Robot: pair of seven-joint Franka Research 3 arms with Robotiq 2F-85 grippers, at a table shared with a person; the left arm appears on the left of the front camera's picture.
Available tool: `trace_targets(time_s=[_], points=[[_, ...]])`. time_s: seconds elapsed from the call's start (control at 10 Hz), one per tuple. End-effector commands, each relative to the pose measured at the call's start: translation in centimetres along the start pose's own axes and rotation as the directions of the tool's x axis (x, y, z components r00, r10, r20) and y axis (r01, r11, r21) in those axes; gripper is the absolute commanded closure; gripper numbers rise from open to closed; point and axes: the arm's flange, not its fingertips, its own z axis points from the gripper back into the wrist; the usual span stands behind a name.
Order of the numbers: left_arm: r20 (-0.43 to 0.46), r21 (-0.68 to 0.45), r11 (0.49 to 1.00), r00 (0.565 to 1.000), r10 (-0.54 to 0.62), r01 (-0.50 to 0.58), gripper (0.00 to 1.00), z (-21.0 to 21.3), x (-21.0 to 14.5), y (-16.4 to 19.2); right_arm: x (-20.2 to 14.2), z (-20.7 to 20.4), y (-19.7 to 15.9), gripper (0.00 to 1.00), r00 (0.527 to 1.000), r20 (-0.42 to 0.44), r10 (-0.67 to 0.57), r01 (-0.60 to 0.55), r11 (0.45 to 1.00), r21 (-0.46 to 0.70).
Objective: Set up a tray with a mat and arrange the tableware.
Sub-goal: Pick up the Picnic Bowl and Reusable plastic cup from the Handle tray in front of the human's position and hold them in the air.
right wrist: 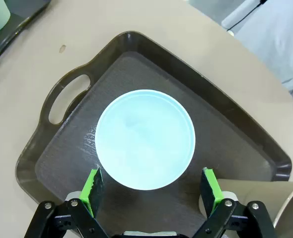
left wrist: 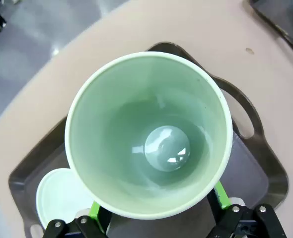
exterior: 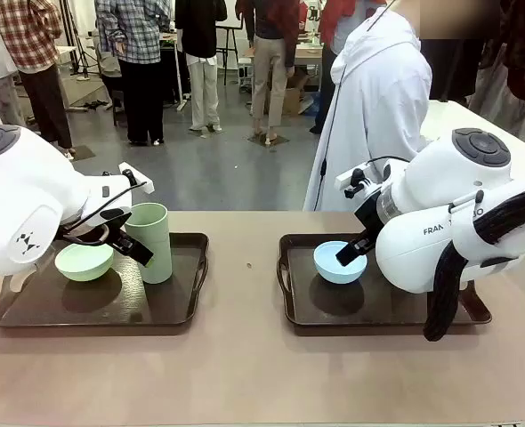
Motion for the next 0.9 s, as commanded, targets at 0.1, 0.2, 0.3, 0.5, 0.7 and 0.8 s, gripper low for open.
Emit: trace_targets(time_s=[0.1, 0.2, 0.3, 0.5, 0.7, 0.8], points=[[0.000, 0.000, 1.000, 1.000, 0.000, 0.000, 0.00, 0.00, 0.00, -0.01, 0.00, -0.01, 0.01, 0.00, 1.000, 0.000, 0.000, 0.000, 1.000, 0.000], [0.000, 0.000, 1.000, 1.000, 0.000, 0.000, 0.00, 0.00, 0.00, -0.01, 0.00, -0.01, 0.01, 0.00, 1.000, 0.000, 0.000, 0.000, 1.000, 0.000], [0.000, 0.000, 1.000, 1.000, 0.000, 0.000, 0.00, 0.00, 0.00, -0.01, 0.00, -0.01, 0.01, 0.00, 1.000, 0.000, 0.000, 0.000, 1.000, 0.000], [0.000, 0.000, 1.000, 1.000, 0.000, 0.000, 0.00, 0.00, 0.00, -0.01, 0.00, -0.01, 0.01, 0.00, 1.000, 0.000, 0.000, 0.000, 1.000, 0.000], [0.000, 0.000, 1.000, 1.000, 0.000, 0.000, 0.00, 0.00, 0.00, -0.01, 0.00, -0.01, 0.01, 0.00, 1.000, 0.000, 0.000, 0.000, 1.000, 0.000], [0.000, 0.000, 1.000, 1.000, 0.000, 0.000, 0.00, 0.00, 0.00, -0.01, 0.00, -0.01, 0.01, 0.00, 1.000, 0.000, 0.000, 0.000, 1.000, 0.000]])
